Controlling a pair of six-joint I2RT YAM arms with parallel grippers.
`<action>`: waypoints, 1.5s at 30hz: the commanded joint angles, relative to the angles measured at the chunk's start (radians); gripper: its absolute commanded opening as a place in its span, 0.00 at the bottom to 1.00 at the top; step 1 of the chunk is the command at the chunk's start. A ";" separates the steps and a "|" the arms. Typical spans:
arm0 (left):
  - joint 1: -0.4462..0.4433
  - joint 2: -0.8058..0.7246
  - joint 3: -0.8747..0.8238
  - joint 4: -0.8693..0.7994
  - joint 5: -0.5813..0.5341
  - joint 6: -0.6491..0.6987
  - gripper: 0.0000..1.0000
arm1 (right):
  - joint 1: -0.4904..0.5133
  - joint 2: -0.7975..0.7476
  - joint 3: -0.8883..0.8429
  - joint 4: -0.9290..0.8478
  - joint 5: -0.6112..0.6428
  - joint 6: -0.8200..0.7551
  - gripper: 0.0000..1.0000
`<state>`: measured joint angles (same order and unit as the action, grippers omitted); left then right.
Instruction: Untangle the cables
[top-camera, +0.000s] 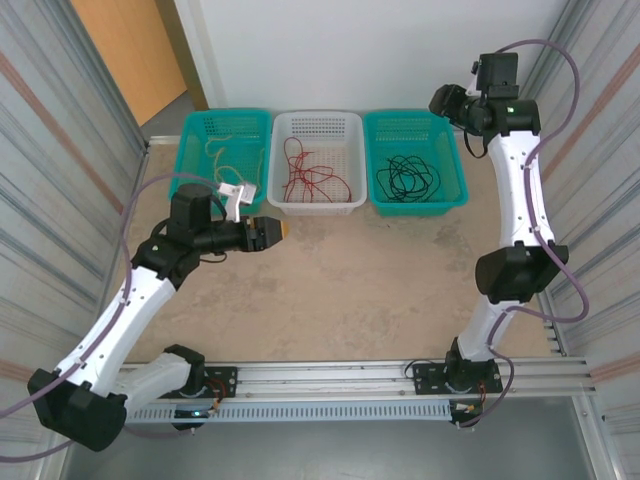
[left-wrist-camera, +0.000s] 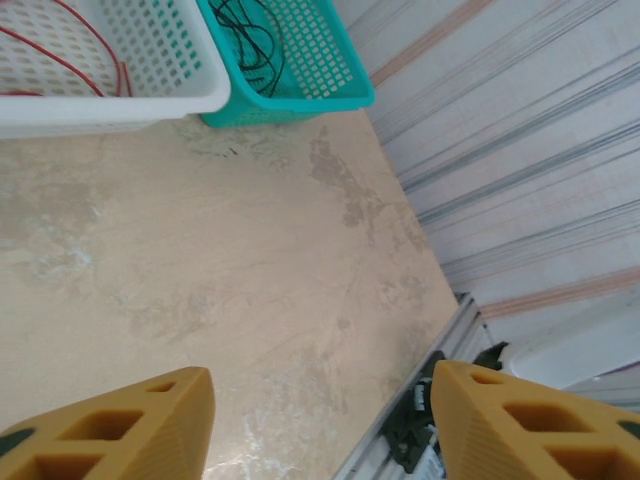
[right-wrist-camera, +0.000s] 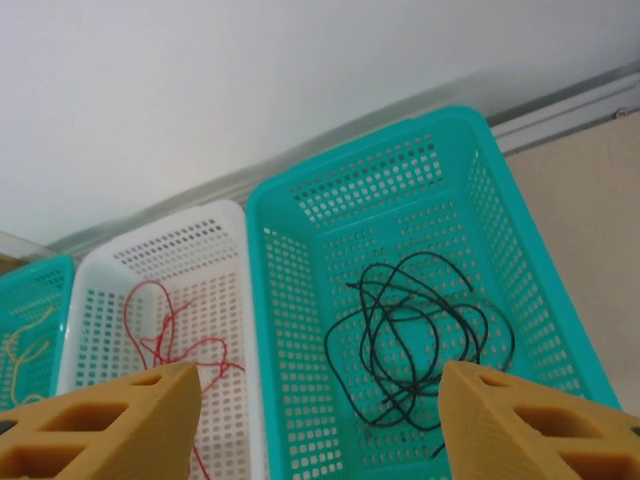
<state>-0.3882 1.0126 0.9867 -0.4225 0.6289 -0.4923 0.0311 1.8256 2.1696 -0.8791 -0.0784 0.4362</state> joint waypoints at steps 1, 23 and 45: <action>-0.006 -0.058 0.038 -0.036 -0.117 0.048 0.67 | 0.021 -0.146 -0.115 0.049 -0.013 -0.003 0.73; 0.019 -0.037 -0.398 0.586 -1.008 0.467 0.99 | 0.113 -1.269 -1.642 0.594 0.549 0.144 0.99; 0.258 0.353 -0.596 1.125 -0.827 0.601 0.99 | 0.067 -0.641 -1.874 1.447 0.456 -0.272 0.99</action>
<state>-0.1837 1.3304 0.3962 0.5465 -0.3073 0.1017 0.1093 1.1496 0.3019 0.3717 0.4984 0.2501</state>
